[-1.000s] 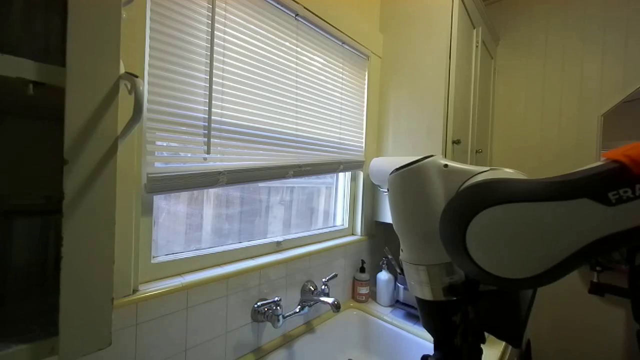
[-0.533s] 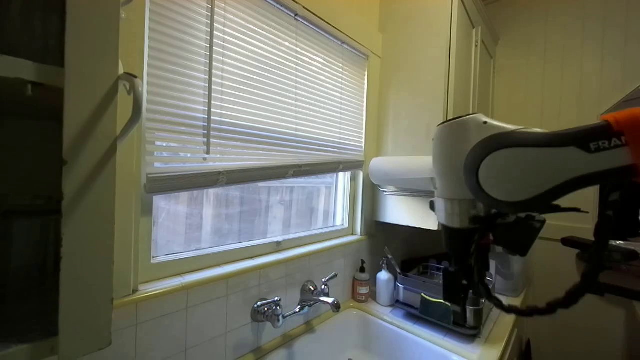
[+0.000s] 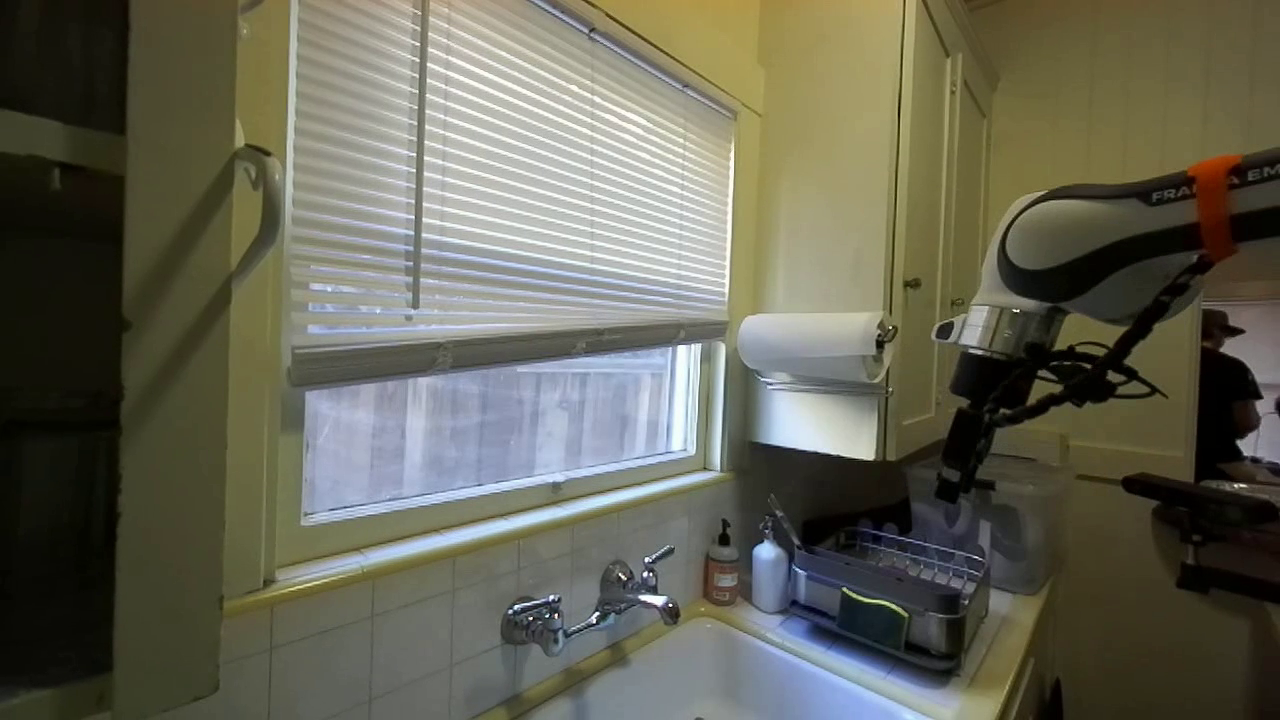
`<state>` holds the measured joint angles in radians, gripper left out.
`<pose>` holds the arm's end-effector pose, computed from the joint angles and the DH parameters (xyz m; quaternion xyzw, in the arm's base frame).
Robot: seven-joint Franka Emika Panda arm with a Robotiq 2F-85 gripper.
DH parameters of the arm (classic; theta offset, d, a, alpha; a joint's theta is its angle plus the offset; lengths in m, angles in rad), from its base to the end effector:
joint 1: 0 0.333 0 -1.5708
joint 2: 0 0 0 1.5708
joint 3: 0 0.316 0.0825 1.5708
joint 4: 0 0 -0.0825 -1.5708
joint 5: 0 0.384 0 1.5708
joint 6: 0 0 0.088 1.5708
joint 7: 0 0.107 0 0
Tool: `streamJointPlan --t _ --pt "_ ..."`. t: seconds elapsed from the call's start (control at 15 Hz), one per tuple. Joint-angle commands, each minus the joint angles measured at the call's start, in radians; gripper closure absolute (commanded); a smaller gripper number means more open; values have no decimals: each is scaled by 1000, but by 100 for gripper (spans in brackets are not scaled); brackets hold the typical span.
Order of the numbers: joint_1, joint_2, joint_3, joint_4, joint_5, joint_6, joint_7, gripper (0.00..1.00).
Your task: Put the knife inside the sink
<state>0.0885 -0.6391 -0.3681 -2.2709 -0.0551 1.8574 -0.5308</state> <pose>0.3633 -0.1405 0.5907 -0.9803 -0.1525 -0.1189 0.0401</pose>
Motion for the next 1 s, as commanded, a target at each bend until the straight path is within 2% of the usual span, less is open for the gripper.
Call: streamJointPlan --t 0.0,0.73,0.87,0.93 --pt "-38 20 24 12 29 -1 -25 0" --pt "-33 39 37 20 35 -1 -24 0" --pt "-31 71 7 14 28 176 -89 0" --pt "-26 119 -34 37 29 275 -169 0"
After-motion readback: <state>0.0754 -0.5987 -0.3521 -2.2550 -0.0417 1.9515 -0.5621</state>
